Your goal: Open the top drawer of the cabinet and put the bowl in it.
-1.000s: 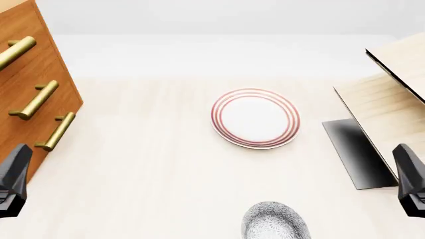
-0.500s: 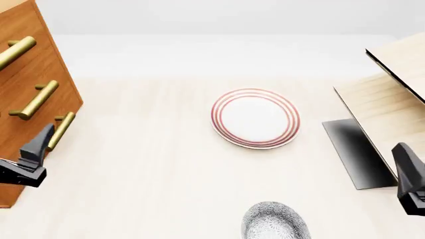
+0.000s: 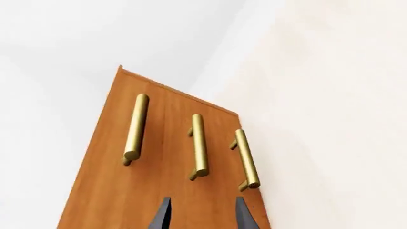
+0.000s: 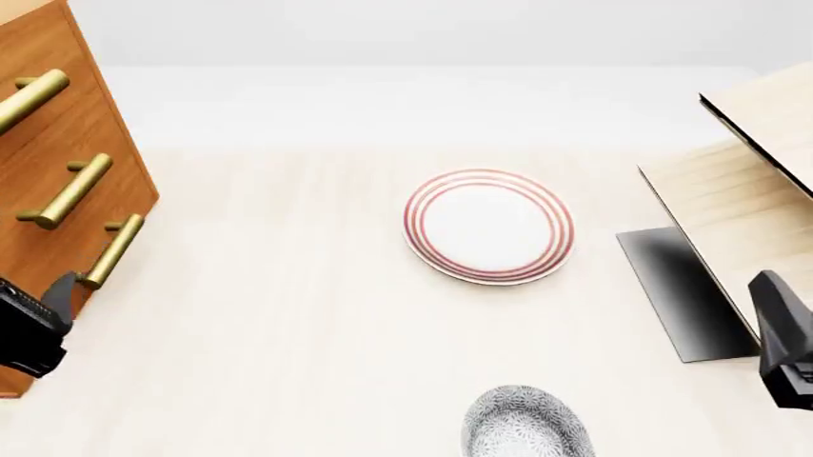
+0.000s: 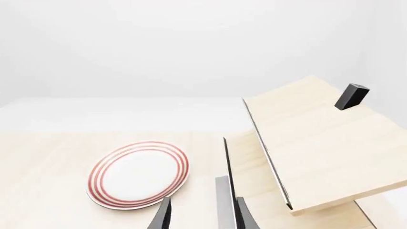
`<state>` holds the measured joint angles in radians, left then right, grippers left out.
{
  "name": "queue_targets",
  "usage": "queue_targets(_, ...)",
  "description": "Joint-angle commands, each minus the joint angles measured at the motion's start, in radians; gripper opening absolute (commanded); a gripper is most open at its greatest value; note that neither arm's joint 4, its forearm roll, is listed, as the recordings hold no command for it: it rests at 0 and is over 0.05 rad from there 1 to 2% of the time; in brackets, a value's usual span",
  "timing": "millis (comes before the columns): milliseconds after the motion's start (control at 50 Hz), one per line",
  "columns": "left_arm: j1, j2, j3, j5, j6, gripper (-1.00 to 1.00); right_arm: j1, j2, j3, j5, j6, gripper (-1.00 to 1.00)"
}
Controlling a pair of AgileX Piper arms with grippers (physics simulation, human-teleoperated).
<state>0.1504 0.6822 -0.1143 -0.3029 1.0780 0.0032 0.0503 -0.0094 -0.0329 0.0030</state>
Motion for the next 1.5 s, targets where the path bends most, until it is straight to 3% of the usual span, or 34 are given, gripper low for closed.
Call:
queue_targets(20,0.075,-0.033,0.002,-0.022,0.226,1.0,0.0,0.001,0.002,-0.004,0.0,1.0)
queue_targets(60,0.069,-0.043,-0.02,-0.005,0.223,1.0,-0.001,0.0,0.002,-0.004,0.0,1.0)
queue_targets(200,0.087,-0.029,0.002,-0.112,0.286,1.0,-0.001,0.0,0.002,-0.004,-0.001,1.0)
queue_targets(360,0.075,0.097,-0.024,-0.22,0.318,1.0,-0.001,0.0,0.002,-0.003,-0.001,1.0)
queue_targets(380,0.069,0.183,-0.025,-0.312,0.367,1.0,0.0,0.0,0.002,-0.004,0.0,1.0)
queue_targets(480,0.061,0.281,-0.065,-0.384,0.401,1.0,0.0,0.0,0.002,-0.004,0.0,1.0)
queue_targets(500,0.068,0.454,-0.161,-0.497,0.446,1.0,0.0,0.0,0.002,-0.003,0.0,1.0)
queue_targets(540,0.075,0.472,-0.166,-0.514,0.454,1.0,0.0,0.0,0.002,-0.003,-0.001,1.0)
queue_targets(920,0.119,0.473,-0.211,-0.484,0.466,1.0,0.0,0.0,0.002,-0.004,0.0,1.0)
queue_targets(1500,0.154,0.622,-0.317,-0.517,0.487,1.0,0.0,0.001,0.002,-0.004,-0.001,1.0)
